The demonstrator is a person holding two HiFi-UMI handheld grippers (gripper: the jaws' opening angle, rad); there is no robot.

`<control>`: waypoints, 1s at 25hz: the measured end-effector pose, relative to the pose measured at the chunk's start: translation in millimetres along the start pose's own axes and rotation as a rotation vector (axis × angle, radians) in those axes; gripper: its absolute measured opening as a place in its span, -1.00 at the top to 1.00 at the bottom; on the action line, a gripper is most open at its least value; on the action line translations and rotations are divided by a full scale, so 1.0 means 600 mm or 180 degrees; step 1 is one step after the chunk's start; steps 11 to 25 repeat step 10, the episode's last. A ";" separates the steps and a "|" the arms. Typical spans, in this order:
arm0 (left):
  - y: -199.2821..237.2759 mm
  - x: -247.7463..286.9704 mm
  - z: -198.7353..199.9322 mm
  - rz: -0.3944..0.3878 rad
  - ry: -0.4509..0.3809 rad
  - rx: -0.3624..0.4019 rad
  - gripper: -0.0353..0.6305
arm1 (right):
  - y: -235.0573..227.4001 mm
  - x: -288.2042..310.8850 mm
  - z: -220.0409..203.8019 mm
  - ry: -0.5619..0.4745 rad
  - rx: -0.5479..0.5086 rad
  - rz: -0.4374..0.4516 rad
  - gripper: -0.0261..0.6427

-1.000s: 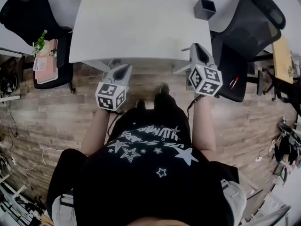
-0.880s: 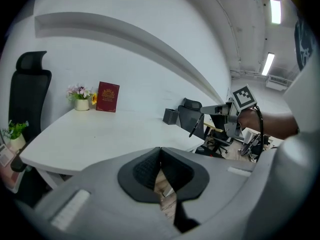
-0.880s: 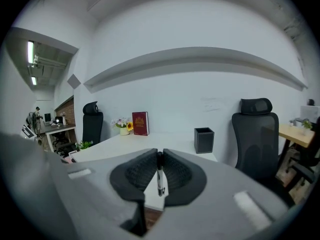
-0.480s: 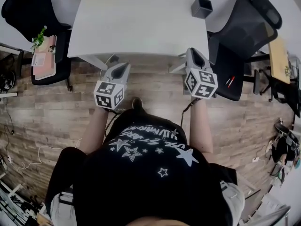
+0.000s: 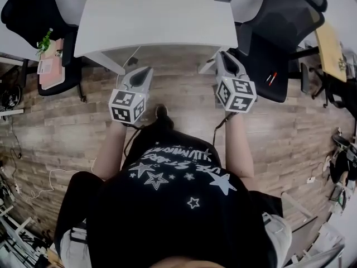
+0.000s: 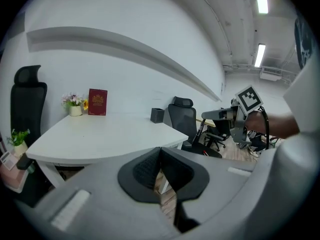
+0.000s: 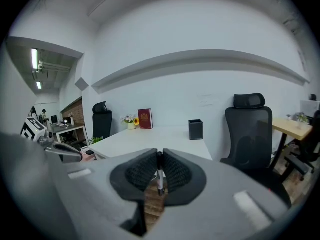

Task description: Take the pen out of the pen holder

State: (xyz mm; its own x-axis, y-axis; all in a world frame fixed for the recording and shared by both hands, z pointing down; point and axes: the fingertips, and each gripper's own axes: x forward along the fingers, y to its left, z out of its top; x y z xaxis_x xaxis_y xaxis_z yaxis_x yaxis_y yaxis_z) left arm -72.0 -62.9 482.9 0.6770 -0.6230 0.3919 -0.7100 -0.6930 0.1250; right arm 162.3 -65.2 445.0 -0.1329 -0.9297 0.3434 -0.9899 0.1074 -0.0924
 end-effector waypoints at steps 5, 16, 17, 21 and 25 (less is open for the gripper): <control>-0.057 -0.038 -0.001 0.0064 -0.0068 0.0063 0.86 | -0.007 -0.070 -0.019 -0.0067 0.0039 0.0036 0.81; -0.134 -0.085 -0.026 0.0085 -0.0064 0.0041 0.86 | -0.009 -0.149 -0.053 -0.0031 0.0055 0.0096 0.81; -0.134 -0.085 -0.026 0.0085 -0.0064 0.0041 0.86 | -0.009 -0.149 -0.053 -0.0031 0.0055 0.0096 0.81; -0.134 -0.085 -0.026 0.0085 -0.0064 0.0041 0.86 | -0.009 -0.149 -0.053 -0.0031 0.0055 0.0096 0.81; -0.134 -0.085 -0.026 0.0085 -0.0064 0.0041 0.86 | -0.009 -0.149 -0.053 -0.0031 0.0055 0.0096 0.81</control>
